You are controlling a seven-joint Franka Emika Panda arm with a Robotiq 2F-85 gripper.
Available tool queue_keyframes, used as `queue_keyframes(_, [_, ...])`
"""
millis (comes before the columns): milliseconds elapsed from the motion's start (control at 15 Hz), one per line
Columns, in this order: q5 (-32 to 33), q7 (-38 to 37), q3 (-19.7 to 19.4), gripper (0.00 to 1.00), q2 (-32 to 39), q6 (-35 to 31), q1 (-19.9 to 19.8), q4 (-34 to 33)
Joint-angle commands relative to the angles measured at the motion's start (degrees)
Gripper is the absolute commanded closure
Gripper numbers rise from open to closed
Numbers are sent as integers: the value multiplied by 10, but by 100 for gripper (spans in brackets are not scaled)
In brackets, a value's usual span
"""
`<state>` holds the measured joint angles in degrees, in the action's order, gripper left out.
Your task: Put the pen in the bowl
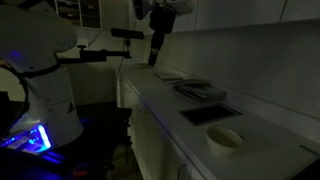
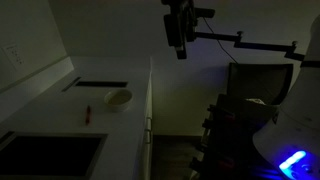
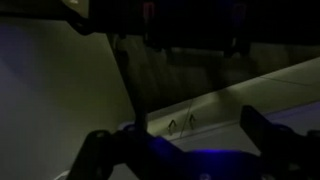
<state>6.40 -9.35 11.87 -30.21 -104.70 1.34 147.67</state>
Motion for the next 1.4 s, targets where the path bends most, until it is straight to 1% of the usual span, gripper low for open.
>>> queue_keyframes(0, [6,-6,-13,0,2,2,15,-1])
queue_keyframes(200, [4,3,-17,0,5,-3,17,-2])
queue_keyframes(267, [-3,27,-25,0,11,-11,23,-4])
queue_keyframes(333, [-10,76,-40,0,20,-24,36,-6])
queue_keyframes(467, [5,135,-52,0,52,-51,44,-20])
queue_keyframes(733, [16,258,-76,0,156,-140,52,-65])
queue_keyframes(867, [16,313,-75,0,215,-172,55,-98])
queue_keyframes(1000, [14,363,-68,0,272,-191,59,-138])
queue_keyframes(1200, [16,436,-52,0,341,-191,67,-199])
queue_keyframes(1333, [18,482,-38,0,374,-186,70,-231])
